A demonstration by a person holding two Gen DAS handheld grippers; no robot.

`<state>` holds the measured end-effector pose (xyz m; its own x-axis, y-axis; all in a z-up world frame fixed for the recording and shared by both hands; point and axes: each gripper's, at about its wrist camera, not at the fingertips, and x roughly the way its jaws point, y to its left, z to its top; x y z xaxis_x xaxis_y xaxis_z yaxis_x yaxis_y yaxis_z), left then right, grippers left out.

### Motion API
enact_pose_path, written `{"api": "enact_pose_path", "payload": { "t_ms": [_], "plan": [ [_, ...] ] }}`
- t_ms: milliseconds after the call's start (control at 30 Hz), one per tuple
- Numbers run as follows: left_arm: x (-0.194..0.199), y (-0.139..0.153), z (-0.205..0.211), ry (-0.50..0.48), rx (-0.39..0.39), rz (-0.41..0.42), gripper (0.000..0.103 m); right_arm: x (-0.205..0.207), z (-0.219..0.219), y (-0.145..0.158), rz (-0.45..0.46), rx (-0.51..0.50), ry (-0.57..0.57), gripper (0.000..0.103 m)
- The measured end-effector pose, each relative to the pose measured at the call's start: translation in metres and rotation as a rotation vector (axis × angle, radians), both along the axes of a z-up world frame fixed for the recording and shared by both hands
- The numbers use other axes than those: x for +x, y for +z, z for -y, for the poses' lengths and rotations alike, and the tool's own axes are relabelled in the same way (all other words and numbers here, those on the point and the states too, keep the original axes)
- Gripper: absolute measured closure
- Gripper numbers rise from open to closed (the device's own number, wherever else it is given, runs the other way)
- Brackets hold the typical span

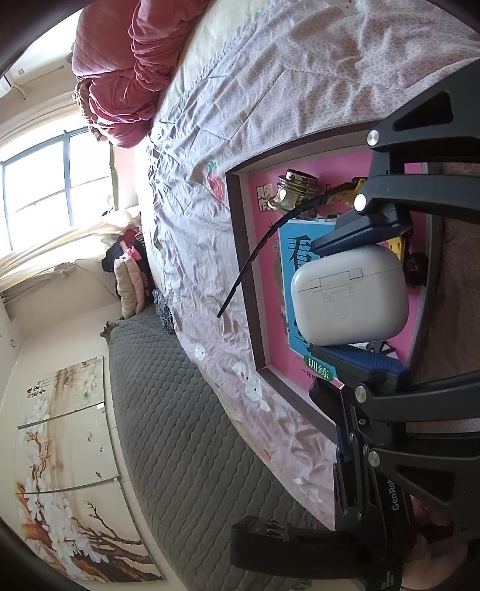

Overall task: Organize rigid objects
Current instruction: 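Carry the black-and-gold case into the box with the left tool while the right tool carries the earbud case there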

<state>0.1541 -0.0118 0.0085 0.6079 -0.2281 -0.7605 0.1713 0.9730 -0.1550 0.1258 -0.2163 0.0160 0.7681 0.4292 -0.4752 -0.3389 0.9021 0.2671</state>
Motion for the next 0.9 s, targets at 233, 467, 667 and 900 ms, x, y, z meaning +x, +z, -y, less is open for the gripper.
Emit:
{"api": "enact_pose_path", "payload": {
  "t_ms": [233, 467, 667, 900],
  "plan": [
    [0.003, -0.006, -0.004, 0.014, 0.0, -0.013, 0.081, 0.005, -0.002, -0.004, -0.028, -0.029, -0.016, 0.054],
    [0.002, -0.014, -0.003, 0.015, 0.004, -0.036, 0.081, 0.008, -0.001, -0.008, -0.053, -0.042, -0.033, 0.054],
    [0.002, -0.015, -0.005, 0.023, -0.003, -0.042, 0.081, 0.009, -0.008, -0.013, -0.068, -0.084, -0.014, 0.054],
    [0.001, -0.015, -0.006, 0.021, -0.005, -0.043, 0.081, 0.011, -0.016, -0.018, -0.091, -0.111, 0.013, 0.055]
  ]
}}
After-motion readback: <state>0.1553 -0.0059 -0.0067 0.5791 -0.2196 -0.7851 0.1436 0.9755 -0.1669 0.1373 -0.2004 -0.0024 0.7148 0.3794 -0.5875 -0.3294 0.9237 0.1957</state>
